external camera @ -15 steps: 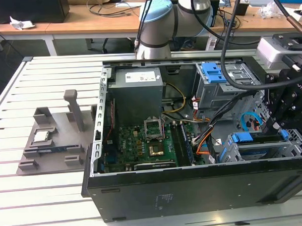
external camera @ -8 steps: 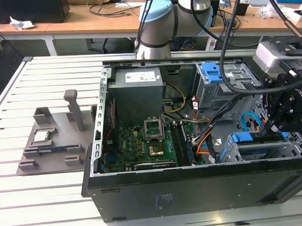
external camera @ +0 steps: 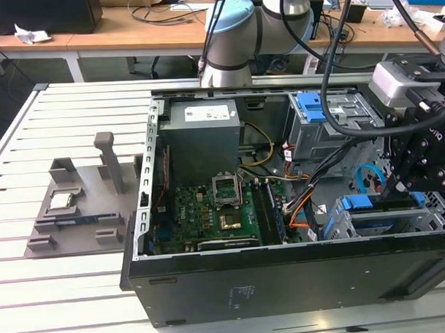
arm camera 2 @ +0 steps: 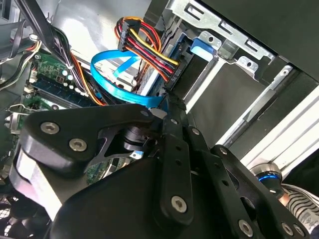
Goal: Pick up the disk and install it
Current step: 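Insert the second disk wire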
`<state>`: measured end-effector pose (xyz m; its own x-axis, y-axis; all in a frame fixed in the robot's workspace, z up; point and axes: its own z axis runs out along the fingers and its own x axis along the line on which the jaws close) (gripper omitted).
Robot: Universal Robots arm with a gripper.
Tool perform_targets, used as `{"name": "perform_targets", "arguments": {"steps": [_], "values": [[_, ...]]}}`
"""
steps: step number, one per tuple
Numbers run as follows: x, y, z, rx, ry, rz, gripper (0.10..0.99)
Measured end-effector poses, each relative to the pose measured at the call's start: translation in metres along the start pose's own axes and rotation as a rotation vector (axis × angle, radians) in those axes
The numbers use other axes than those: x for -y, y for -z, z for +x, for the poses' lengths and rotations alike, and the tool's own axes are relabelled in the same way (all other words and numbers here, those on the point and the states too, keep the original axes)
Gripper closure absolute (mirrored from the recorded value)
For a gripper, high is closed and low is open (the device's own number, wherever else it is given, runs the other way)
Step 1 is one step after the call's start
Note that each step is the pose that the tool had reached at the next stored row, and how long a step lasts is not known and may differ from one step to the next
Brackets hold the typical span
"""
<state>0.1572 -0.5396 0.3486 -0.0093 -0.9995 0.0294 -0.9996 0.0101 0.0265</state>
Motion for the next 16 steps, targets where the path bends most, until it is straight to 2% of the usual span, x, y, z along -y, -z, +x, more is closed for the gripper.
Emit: {"name": "perform_targets", "arguments": {"steps": [2, 5, 14, 16], "values": [[-0.0001, 0.0047, 0.0001, 0.0001, 0.0, 0.001, 0.984], [-0.0005, 0.0174, 0.0002, 0.0001, 0.0, 0.002, 0.984], [-0.0006, 0.0191, 0.0002, 0.0001, 0.0, 0.002, 0.976], [-0.0006, 0.0191, 0.0002, 0.0002, 0.0, 0.002, 0.851]]}}
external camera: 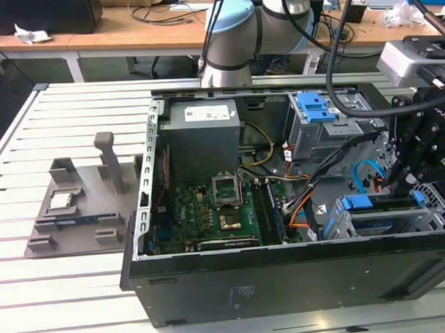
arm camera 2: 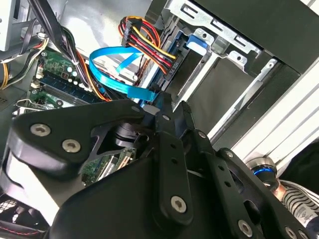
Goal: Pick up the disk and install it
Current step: 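Insert the second disk wire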
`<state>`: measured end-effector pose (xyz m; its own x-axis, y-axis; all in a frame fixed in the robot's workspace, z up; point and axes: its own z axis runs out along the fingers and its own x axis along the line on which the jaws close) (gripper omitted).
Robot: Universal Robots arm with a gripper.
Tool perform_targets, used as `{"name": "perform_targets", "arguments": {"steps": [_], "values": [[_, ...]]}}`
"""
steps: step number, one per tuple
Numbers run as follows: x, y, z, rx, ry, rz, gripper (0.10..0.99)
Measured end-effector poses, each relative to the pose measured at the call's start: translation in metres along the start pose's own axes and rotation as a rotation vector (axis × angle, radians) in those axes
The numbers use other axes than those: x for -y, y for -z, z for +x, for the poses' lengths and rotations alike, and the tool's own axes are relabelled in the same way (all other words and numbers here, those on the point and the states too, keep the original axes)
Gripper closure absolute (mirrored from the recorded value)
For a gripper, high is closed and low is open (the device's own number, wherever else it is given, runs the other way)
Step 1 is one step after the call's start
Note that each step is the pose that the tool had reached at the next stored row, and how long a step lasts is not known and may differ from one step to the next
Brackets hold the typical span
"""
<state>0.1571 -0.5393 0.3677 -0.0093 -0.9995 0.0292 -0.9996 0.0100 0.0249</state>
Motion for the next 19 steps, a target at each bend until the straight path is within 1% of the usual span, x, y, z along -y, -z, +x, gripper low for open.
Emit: {"name": "perform_targets", "arguments": {"steps": [2, 7, 9, 12, 13, 15, 19], "values": [[0.0, 0.0003, -0.0004, -0.0003, 0.0, 0.0, 0.851], [-0.0002, 0.0006, -0.0127, -0.0001, 0.001, 0.0, 0.851], [-0.0002, 0.0033, -0.0139, -0.0005, 0.002, 0.0, 0.851], [-0.0004, 0.011, -0.0147, -0.0003, 0.003, 0.001, 0.851], [-0.0004, 0.0118, -0.0149, -0.0001, 0.003, 0.001, 0.851], [-0.0004, 0.011, -0.0151, 0.0004, 0.005, 0.001, 0.851], [-0.0002, 0.0041, -0.0153, 0.0017, 0.023, 0.001, 0.851]]}}
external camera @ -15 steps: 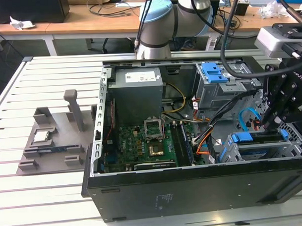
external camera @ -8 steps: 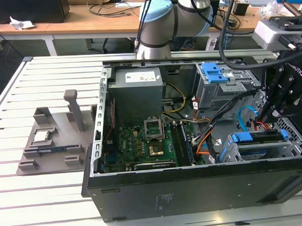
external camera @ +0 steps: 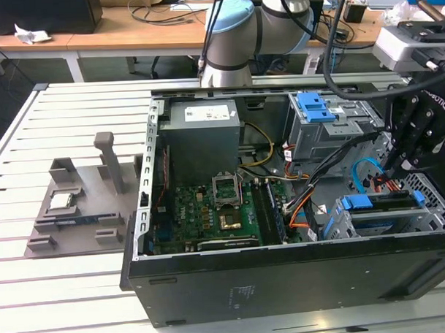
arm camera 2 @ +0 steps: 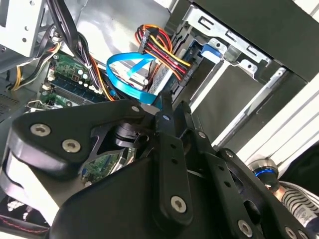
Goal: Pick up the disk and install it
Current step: 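Insert the second disk wire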
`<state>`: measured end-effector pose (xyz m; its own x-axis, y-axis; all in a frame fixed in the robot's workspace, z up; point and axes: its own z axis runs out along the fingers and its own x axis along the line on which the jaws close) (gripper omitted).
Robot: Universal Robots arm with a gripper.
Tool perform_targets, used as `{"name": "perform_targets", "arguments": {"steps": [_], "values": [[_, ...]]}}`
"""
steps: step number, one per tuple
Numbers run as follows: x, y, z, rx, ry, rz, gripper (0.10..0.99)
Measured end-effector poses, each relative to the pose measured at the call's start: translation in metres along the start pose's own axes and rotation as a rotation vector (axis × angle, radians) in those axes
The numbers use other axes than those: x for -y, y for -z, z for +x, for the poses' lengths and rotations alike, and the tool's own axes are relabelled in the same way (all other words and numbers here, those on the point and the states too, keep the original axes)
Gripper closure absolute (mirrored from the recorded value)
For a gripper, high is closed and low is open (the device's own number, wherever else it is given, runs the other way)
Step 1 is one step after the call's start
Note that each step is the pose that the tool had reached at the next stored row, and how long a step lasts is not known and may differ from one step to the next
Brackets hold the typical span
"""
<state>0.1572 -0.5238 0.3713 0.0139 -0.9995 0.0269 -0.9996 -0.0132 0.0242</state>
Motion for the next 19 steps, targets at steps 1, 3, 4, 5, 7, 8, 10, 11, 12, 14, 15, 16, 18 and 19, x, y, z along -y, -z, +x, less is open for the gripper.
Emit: {"name": "perform_targets", "arguments": {"steps": [1, 3, 4, 5, 7, 8, 10, 11, 12, 14, 15, 16, 18, 19], "values": [[0.0001, -0.0014, 0.0, 0.0003, 0.008, 0.0, 0.851], [0.0001, -0.0027, -0.0001, -0.0002, 0.027, 0.001, 0.851], [0.0001, -0.0031, -0.0001, -0.0006, 0.039, 0.001, 0.851], [0.0001, -0.0034, 0.0, -0.0007, 0.051, 0.001, 0.851], [0.0001, -0.0045, 0.0002, -0.0001, 0.073, 0.002, 0.851], [0.0001, -0.0066, 0.0002, 0.0016, 0.082, 0.002, 0.851], [0.0002, -0.0092, 0.0002, 0.0044, 0.088, 0.003, 0.851], [0.0002, -0.0098, 0.0002, 0.0055, 0.089, 0.003, 0.851], [0.0002, -0.0105, 0.0001, 0.0066, 0.09, 0.003, 0.851], [0.0002, -0.0107, 0.0002, 0.0067, 0.09, 0.003, 0.851], [0.0002, -0.0109, 0.0002, 0.007, 0.09, 0.003, 0.851], [0.0002, -0.011, 0.0002, 0.007, 0.09, 0.003, 0.851], [0.0001, -0.0073, 0.0003, 0.0071, 0.09, 0.003, 0.851], [0.0001, -0.0055, 0.0003, 0.007, 0.09, 0.003, 0.851]]}}
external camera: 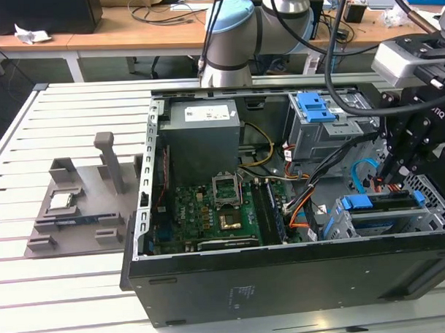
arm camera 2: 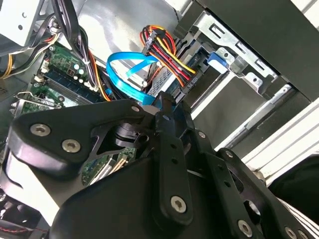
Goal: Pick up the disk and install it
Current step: 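Insert the second disk wire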
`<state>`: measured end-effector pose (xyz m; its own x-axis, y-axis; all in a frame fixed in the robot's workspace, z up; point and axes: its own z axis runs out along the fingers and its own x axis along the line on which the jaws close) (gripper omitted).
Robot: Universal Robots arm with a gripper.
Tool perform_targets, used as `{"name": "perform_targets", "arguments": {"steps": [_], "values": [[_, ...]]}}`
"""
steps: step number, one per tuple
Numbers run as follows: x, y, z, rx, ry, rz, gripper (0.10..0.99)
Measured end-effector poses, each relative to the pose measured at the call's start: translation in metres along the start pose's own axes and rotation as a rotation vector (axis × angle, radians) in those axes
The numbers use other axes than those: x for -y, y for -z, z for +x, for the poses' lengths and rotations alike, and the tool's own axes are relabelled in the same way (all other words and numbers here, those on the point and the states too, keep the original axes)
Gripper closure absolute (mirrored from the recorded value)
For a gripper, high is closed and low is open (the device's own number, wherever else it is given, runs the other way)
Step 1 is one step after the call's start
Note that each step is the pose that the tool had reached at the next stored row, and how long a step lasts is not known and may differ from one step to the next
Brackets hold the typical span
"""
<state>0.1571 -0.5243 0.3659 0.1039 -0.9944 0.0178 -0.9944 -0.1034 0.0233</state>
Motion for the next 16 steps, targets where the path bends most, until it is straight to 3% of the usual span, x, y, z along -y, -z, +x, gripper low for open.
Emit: {"name": "perform_targets", "arguments": {"steps": [6, 9, 12, 16], "values": [[0.0005, 0.0007, 0.0001, 0.0, 0.0, -0.003, 0.851], [0.0007, -0.0006, 0.0001, 0.0005, 0.0, -0.005, 0.851], [0.0008, -0.0045, 0.0007, 0.0066, 0.0, -0.007, 0.851], [0.0009, -0.0061, 0.0007, 0.0064, 0.0, -0.008, 0.851]]}}
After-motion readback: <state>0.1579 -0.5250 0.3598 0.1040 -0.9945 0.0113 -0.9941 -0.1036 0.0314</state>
